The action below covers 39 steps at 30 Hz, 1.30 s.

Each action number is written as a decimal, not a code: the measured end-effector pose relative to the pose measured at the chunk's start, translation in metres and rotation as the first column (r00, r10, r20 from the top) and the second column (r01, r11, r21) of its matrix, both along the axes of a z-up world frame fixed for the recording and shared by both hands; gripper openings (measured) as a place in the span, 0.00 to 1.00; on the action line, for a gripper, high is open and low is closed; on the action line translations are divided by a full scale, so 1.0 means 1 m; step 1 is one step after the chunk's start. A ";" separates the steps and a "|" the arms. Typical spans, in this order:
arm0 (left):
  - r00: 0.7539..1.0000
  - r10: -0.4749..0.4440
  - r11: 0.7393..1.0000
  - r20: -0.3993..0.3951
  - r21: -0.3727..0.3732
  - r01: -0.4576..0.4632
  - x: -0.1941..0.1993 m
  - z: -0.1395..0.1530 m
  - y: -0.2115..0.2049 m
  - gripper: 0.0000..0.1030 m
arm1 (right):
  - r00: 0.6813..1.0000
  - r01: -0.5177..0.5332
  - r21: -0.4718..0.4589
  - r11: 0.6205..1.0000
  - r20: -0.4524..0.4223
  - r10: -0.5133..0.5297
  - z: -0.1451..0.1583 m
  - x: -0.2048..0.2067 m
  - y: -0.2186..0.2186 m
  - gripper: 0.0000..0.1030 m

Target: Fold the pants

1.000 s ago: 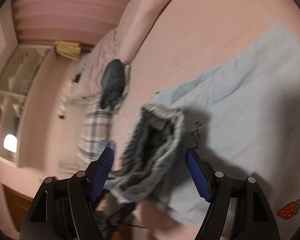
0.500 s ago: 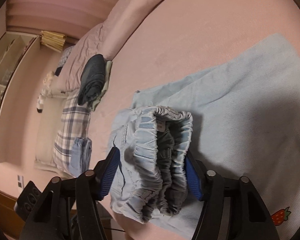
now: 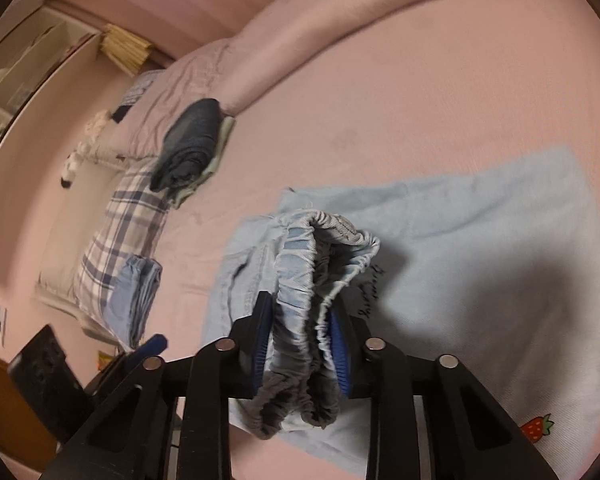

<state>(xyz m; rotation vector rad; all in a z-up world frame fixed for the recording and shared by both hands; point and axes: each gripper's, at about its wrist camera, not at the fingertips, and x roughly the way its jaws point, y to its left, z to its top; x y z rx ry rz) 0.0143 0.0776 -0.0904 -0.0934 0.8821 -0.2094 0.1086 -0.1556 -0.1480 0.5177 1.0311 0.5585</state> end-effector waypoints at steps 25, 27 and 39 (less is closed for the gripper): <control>0.996 0.009 1.000 -0.085 0.027 -0.007 0.020 -0.016 -0.011 0.74 | 0.972 0.234 0.082 0.969 -0.040 -0.232 -0.009 -0.024 -0.120 0.25; 0.996 0.003 0.999 -0.091 0.038 0.001 0.023 -0.017 -0.016 0.74 | 0.969 0.242 0.013 0.970 -0.058 -0.240 -0.019 -0.022 -0.122 0.25; 0.995 -0.088 0.995 -0.036 0.050 0.090 0.067 0.000 -0.047 0.72 | 0.952 0.274 -0.380 0.883 0.236 -0.194 0.043 -0.039 -0.094 0.55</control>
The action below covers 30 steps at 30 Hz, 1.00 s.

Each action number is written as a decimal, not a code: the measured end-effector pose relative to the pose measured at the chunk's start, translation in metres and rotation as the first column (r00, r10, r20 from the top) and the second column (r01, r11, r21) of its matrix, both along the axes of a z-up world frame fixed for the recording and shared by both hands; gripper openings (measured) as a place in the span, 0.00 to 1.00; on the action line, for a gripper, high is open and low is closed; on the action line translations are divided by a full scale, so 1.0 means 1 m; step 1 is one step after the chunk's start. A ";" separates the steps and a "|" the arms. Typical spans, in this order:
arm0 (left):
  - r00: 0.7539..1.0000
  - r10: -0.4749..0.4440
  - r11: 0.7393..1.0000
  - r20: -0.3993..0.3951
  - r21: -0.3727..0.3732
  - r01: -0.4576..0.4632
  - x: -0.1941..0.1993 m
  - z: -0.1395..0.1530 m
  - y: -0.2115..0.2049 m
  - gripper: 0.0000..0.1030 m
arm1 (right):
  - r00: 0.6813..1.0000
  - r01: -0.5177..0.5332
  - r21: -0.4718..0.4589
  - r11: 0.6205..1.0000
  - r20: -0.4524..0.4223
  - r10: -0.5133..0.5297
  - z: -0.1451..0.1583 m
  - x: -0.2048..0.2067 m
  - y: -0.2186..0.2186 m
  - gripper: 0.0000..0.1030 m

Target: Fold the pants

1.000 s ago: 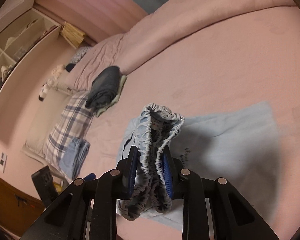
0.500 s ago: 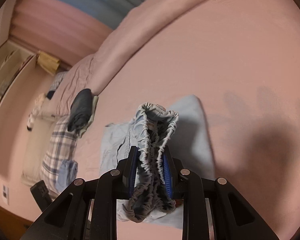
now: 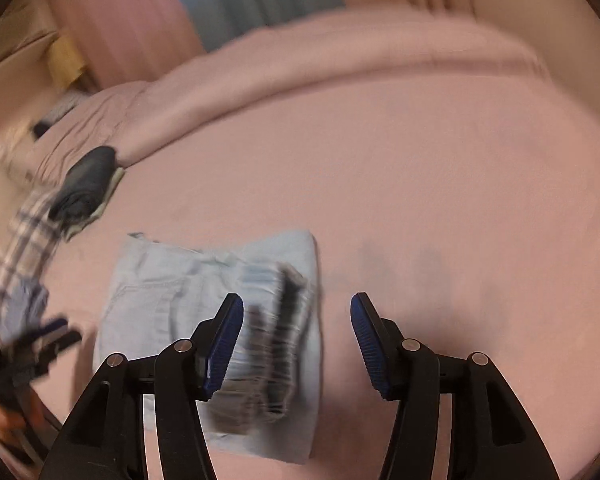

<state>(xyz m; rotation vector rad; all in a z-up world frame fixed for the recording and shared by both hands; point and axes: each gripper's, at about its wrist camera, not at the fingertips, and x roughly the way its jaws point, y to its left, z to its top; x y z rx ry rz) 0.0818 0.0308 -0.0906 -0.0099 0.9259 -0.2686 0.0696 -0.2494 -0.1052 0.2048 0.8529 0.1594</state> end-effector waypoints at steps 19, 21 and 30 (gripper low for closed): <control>0.981 -0.125 0.986 -0.151 -0.127 0.106 0.098 -0.049 -0.046 0.29 | 0.933 -0.351 -0.128 0.928 -0.128 0.335 -0.038 -0.020 0.049 0.19; 0.984 -0.115 0.982 -0.134 -0.164 0.092 0.085 -0.040 -0.032 0.29 | 0.939 -0.331 -0.068 0.941 -0.124 0.322 -0.029 -0.016 0.044 0.19; 0.977 -0.164 0.958 -0.140 -0.258 0.124 -0.007 -0.048 -0.008 0.27 | 0.903 -0.429 -0.039 0.902 -0.052 0.427 -0.012 0.031 0.093 0.19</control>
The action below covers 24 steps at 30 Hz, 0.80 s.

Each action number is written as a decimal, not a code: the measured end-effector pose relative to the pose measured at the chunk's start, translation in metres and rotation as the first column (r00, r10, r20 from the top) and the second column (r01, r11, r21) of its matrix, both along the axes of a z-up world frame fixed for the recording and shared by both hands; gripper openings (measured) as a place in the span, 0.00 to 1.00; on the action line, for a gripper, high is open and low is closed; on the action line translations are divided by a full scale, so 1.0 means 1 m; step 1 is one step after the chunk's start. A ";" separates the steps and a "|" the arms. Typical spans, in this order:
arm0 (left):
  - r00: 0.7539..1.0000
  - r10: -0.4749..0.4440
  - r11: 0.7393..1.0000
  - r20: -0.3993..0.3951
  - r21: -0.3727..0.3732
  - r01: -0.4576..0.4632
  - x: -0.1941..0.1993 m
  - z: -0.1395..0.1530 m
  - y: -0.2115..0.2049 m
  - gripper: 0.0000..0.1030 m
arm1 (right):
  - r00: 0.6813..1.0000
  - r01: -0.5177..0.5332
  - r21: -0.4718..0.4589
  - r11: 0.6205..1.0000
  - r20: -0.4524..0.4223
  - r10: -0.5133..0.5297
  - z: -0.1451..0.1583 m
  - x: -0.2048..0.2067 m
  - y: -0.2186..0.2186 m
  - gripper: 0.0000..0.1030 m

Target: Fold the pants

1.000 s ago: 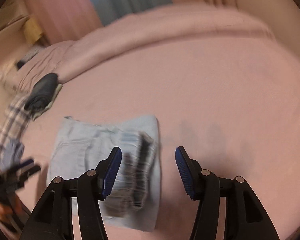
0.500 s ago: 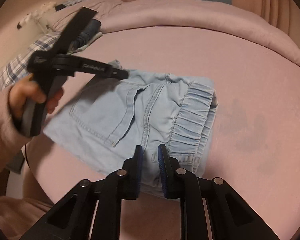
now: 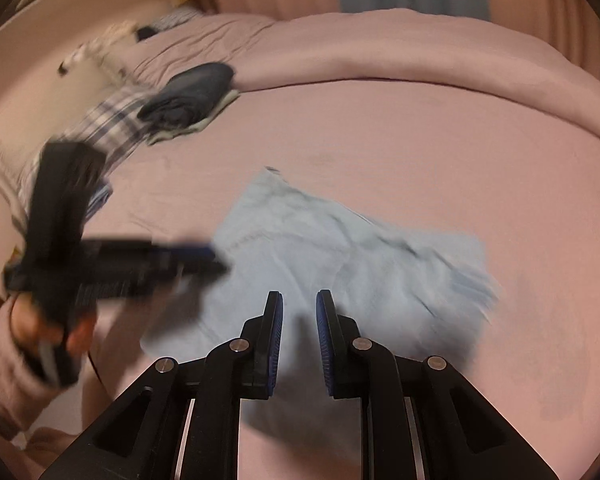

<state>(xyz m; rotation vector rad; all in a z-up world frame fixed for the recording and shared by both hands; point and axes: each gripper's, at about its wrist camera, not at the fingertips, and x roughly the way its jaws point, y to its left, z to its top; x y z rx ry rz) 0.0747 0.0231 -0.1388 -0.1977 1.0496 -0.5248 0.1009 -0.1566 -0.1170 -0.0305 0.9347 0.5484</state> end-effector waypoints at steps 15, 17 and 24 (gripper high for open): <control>0.999 0.008 1.000 -0.031 -0.001 -0.008 -0.035 -0.021 0.001 0.27 | 0.988 -0.024 -0.039 0.999 -0.156 0.017 -0.048 0.069 0.052 0.19; 0.999 0.013 1.000 -0.031 0.002 -0.013 -0.034 -0.022 0.001 0.27 | 0.990 -0.026 -0.040 0.999 -0.139 0.020 -0.041 0.060 0.047 0.19; 0.999 0.019 1.000 -0.026 0.026 -0.018 -0.037 -0.017 -0.007 0.27 | 0.993 -0.091 -0.053 0.994 -0.077 0.086 -0.019 0.003 0.023 0.19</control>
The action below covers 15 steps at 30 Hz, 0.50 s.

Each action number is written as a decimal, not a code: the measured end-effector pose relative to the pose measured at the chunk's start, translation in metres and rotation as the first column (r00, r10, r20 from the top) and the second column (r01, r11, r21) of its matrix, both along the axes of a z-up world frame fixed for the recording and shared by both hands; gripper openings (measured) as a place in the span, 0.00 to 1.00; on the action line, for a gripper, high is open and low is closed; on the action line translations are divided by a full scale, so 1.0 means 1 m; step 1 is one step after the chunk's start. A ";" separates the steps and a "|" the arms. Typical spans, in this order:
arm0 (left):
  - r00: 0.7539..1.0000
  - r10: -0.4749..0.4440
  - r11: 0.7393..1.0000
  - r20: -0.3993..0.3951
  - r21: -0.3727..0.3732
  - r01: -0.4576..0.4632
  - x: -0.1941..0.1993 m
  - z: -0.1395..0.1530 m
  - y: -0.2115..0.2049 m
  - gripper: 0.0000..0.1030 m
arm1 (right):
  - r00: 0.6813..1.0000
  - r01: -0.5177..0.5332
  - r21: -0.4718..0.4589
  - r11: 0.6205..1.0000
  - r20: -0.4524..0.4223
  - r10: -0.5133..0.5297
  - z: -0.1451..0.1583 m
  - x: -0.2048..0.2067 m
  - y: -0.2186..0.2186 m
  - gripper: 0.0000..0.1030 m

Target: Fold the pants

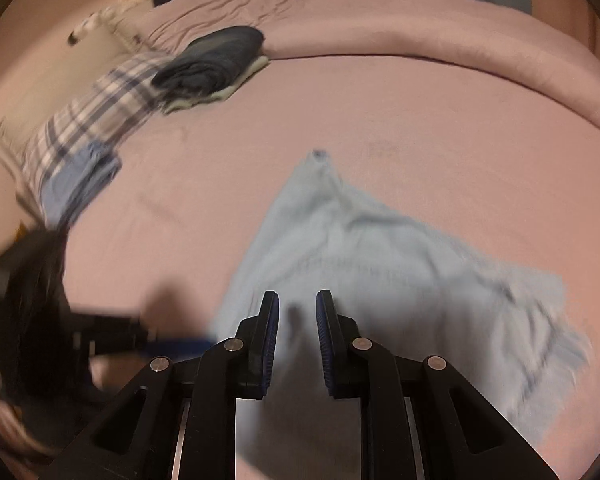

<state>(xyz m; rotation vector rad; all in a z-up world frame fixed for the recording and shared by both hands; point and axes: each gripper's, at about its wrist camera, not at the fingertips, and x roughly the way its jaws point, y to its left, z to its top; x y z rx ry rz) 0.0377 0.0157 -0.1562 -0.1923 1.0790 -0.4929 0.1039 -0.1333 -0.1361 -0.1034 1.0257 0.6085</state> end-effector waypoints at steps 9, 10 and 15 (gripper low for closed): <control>1.000 0.002 0.998 0.013 0.060 -0.002 0.003 0.002 -0.007 0.28 | 0.998 -0.051 -0.166 0.985 0.026 0.056 -0.018 -0.053 -0.006 0.19; 1.000 0.000 0.997 0.019 0.073 -0.002 0.002 0.002 -0.009 0.29 | 0.998 -0.051 -0.168 0.985 0.038 0.058 -0.021 -0.055 -0.008 0.19; 1.000 0.004 0.996 0.027 0.092 -0.006 0.004 0.002 -0.011 0.29 | 0.999 -0.028 -0.097 0.995 0.020 0.031 -0.010 -0.051 -0.016 0.19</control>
